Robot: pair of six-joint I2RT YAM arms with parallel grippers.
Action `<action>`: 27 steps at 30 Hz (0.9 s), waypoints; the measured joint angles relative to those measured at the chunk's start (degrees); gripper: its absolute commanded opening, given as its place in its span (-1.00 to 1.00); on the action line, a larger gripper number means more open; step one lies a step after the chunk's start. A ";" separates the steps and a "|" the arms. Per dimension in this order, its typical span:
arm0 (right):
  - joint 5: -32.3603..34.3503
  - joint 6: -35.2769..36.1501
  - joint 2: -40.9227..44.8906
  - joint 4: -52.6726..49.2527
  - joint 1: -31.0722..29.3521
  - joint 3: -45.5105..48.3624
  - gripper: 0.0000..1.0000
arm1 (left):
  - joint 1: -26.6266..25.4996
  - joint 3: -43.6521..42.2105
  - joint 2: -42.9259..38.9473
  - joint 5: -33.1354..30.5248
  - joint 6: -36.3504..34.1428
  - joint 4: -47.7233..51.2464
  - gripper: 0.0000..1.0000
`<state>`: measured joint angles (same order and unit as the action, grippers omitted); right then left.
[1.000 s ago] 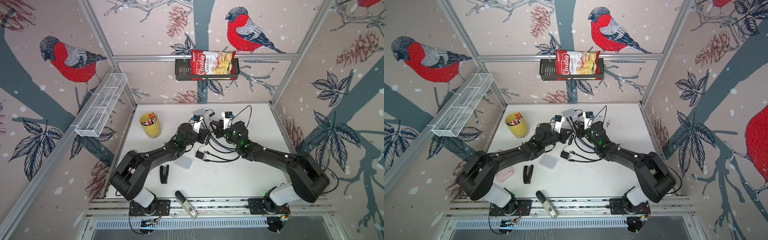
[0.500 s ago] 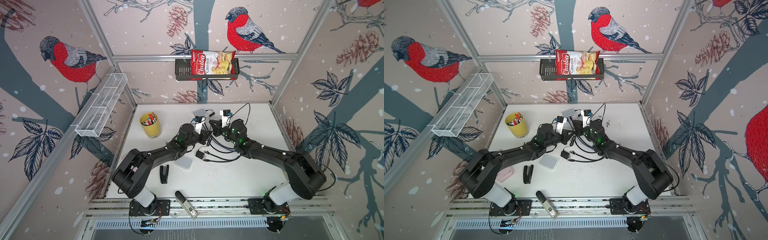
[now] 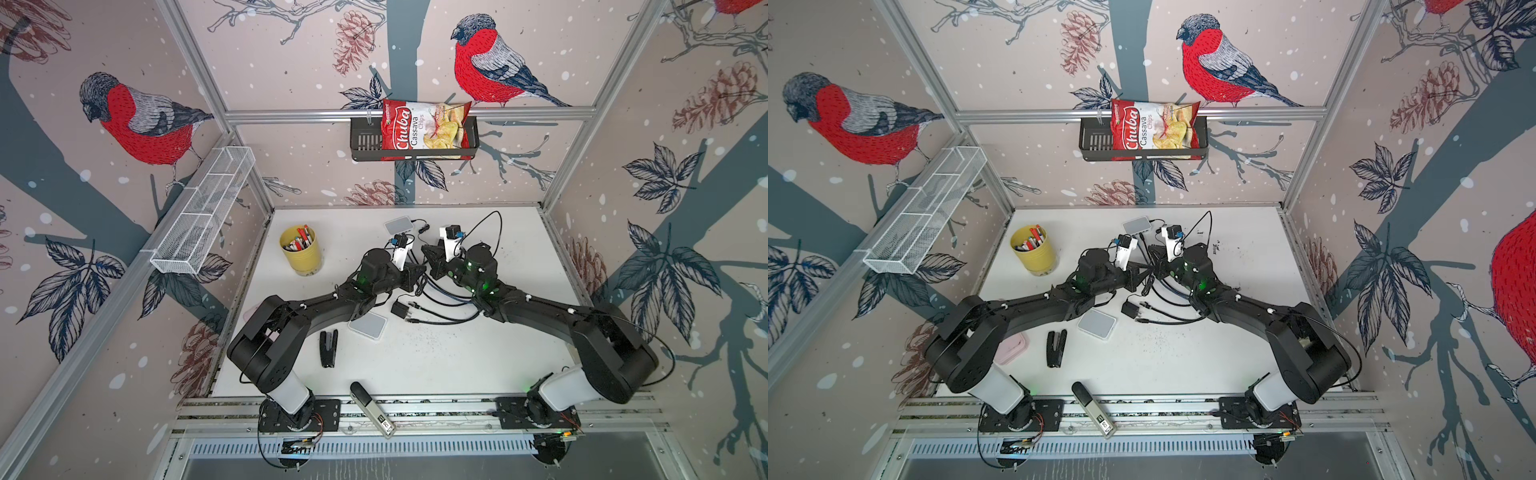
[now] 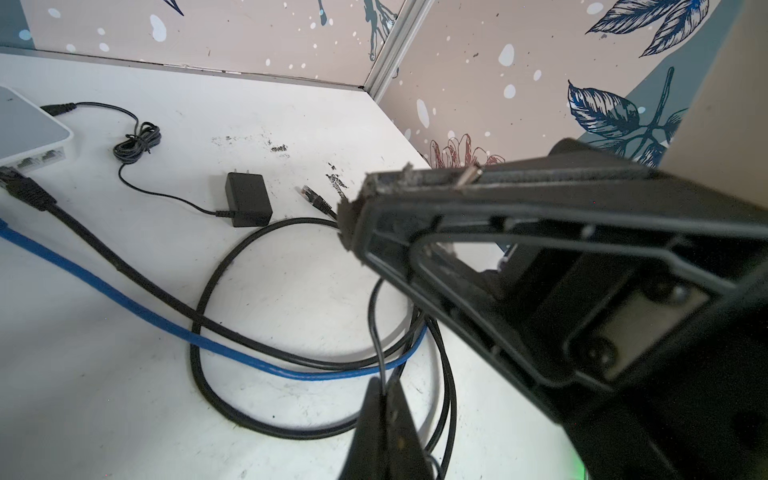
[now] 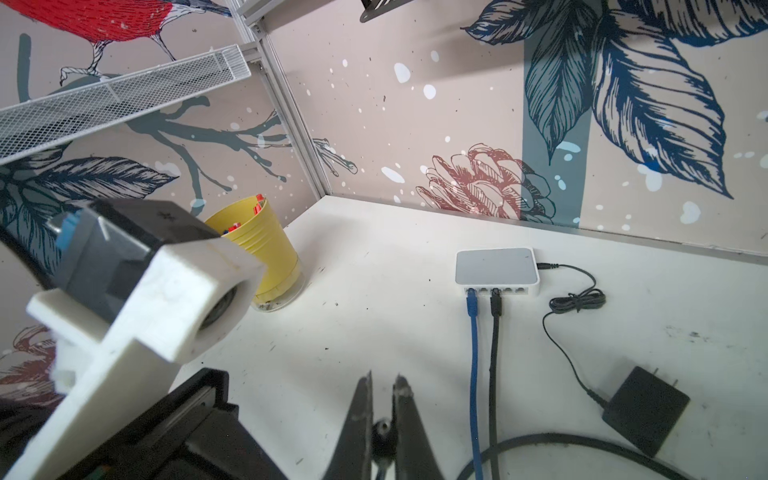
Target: Insert the plug into the switch port
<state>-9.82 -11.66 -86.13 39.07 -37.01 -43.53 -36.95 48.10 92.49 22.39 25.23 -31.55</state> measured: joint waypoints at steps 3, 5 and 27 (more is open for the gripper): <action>-1.25 1.05 1.27 -0.61 1.09 0.85 -0.64 | 0.00 -0.04 -0.24 -0.24 -0.20 0.13 -1.00; -2.14 0.98 2.80 -0.74 2.25 2.43 -0.50 | 0.02 -0.04 -0.44 -0.94 -0.22 0.02 -1.00; -5.62 -4.11 2.86 1.11 1.84 4.90 -0.27 | 0.02 -0.07 -0.59 -1.40 -0.59 -2.25 -1.00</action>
<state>-15.44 -15.77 -83.26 40.18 -35.18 -38.63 -36.93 48.03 91.90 20.99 24.64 -33.80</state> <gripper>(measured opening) 0.397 0.049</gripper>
